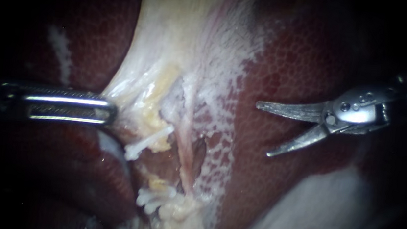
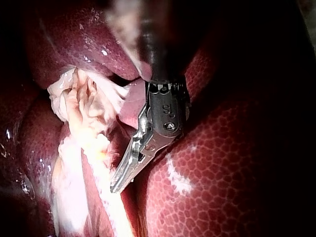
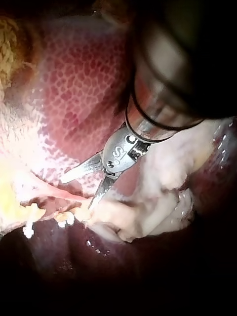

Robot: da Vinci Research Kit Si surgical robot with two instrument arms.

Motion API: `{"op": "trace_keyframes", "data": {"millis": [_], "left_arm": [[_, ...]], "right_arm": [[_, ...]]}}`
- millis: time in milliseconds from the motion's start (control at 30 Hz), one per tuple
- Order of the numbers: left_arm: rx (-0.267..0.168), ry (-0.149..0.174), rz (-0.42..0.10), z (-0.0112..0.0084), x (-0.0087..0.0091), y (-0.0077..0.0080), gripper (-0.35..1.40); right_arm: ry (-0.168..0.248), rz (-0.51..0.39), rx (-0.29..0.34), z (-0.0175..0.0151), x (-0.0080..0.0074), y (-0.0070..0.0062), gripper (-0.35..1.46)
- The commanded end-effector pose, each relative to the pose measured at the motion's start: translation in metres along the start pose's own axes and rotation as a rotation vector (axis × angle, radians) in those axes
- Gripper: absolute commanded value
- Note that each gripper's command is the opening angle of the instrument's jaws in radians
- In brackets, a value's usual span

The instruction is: Go back from the cut left tube

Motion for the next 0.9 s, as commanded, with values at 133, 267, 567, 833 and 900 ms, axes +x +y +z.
{"op": "trace_keyframes", "data": {"millis": [133,267,567,833,900], "left_arm": [[0.000,0.000,0.000,0.0000,0.0000,0.0000,-0.35],[-0.001,0.000,0.000,0.0001,0.0000,0.0000,-0.35],[-0.001,0.000,0.000,0.0003,0.0000,0.0003,-0.35],[-0.004,-0.002,0.002,0.0017,0.0008,0.0025,-0.35],[-0.006,-0.002,0.003,0.0023,0.0012,0.0033,-0.35]], "right_arm": [[-0.012,-0.021,-0.025,-0.0001,0.0002,0.0002,1.06],[-0.018,-0.038,-0.036,-0.0002,0.0002,0.0003,1.10],[-0.019,-0.044,-0.036,-0.0003,0.0002,0.0004,1.11],[-0.019,-0.044,-0.037,-0.0003,-0.0002,0.0005,1.15],[-0.020,-0.044,-0.037,-0.0002,-0.0003,0.0005,1.15]]}}
